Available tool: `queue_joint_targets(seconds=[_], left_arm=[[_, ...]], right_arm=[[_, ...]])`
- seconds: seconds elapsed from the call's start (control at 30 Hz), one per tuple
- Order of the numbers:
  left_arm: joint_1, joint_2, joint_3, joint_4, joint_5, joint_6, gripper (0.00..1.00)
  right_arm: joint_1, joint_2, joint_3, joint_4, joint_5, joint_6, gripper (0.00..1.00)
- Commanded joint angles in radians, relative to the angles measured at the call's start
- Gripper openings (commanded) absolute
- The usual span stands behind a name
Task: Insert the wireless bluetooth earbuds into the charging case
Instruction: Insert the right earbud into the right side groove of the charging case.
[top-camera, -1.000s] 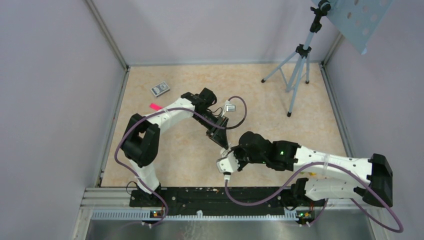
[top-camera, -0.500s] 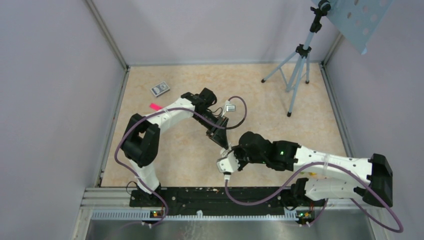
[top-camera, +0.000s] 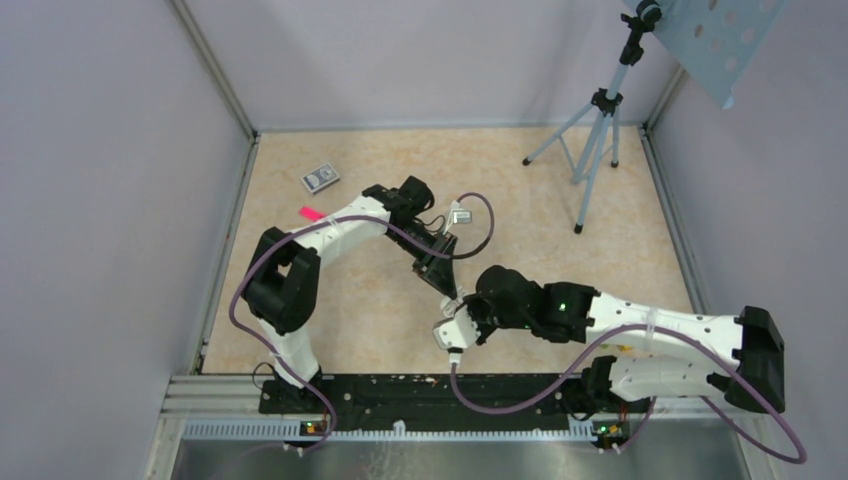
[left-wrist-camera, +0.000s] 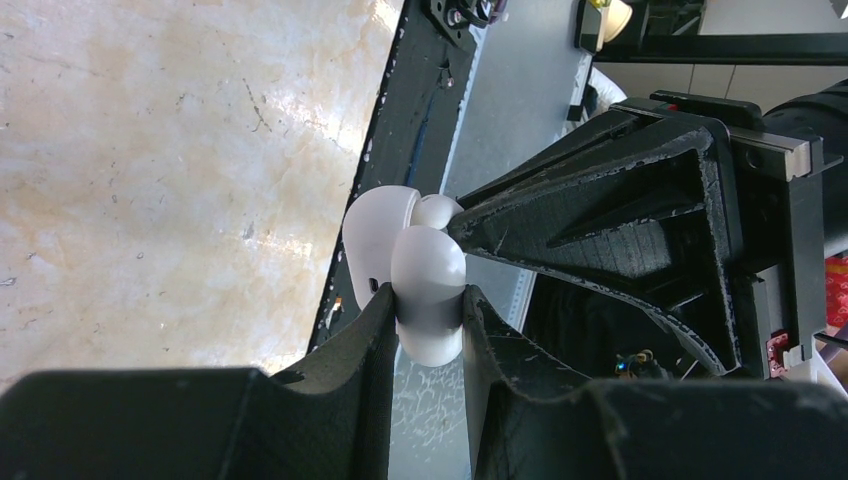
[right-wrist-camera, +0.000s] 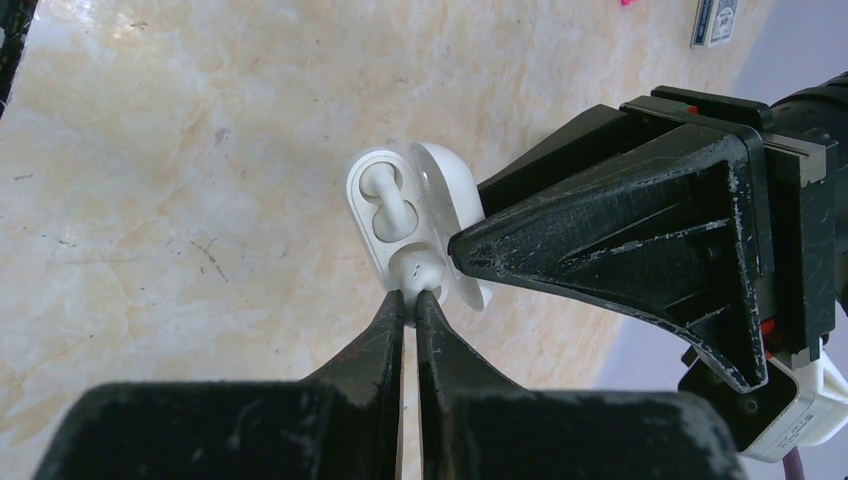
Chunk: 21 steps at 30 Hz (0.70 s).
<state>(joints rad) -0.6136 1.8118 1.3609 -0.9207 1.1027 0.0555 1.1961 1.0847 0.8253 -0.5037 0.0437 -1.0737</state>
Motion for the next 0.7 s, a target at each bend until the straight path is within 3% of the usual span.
queue_joint_targets(seconds=[0.0, 0.13, 0.23, 0.67], left_arm=[[-0.006, -0.001, 0.034, -0.014, 0.028, 0.023, 0.0], [-0.006, -0.005, 0.03, -0.014, 0.027, 0.023, 0.0], [-0.007, -0.005, 0.023, -0.013, 0.027, 0.023, 0.0], [-0.006, -0.005, 0.019, -0.009, 0.028, 0.023, 0.0]], right_arm=[[0.012, 0.016, 0.029, -0.012, -0.017, -0.005, 0.0], [0.017, 0.024, 0.036, -0.009, -0.02, 0.002, 0.0], [0.018, 0.031, 0.043, -0.011, -0.02, 0.021, 0.07], [0.02, 0.018, 0.044, 0.003, -0.001, 0.036, 0.19]])
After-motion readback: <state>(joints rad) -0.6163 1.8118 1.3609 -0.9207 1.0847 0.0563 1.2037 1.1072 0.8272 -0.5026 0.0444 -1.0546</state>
